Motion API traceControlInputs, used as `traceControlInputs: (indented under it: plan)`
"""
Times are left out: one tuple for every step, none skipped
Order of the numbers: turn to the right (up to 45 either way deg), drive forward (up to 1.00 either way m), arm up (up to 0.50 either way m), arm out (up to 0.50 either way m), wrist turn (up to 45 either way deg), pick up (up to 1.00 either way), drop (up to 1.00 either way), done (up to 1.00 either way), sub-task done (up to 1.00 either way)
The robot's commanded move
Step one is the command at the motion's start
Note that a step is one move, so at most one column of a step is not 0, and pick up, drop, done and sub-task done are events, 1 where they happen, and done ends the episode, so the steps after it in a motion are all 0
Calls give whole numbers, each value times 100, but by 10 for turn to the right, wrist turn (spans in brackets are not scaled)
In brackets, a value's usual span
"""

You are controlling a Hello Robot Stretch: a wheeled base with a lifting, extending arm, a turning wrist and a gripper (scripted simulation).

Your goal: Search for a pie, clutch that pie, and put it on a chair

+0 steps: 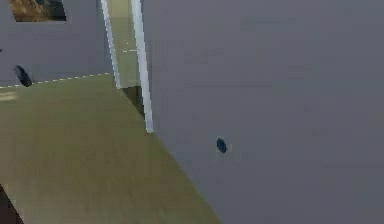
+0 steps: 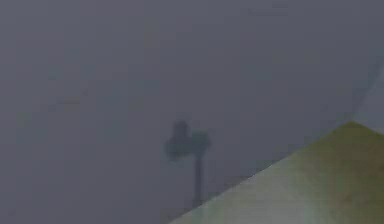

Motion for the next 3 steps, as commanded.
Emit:
traceControlInputs:
  plan:
    - [450, 0, 0, 0, 0, 0, 0, 0, 0]
    - [450, 0, 0, 0, 0, 0, 0, 0, 0]
    - [120, 0, 0, 0, 0, 0, 0, 0, 0]
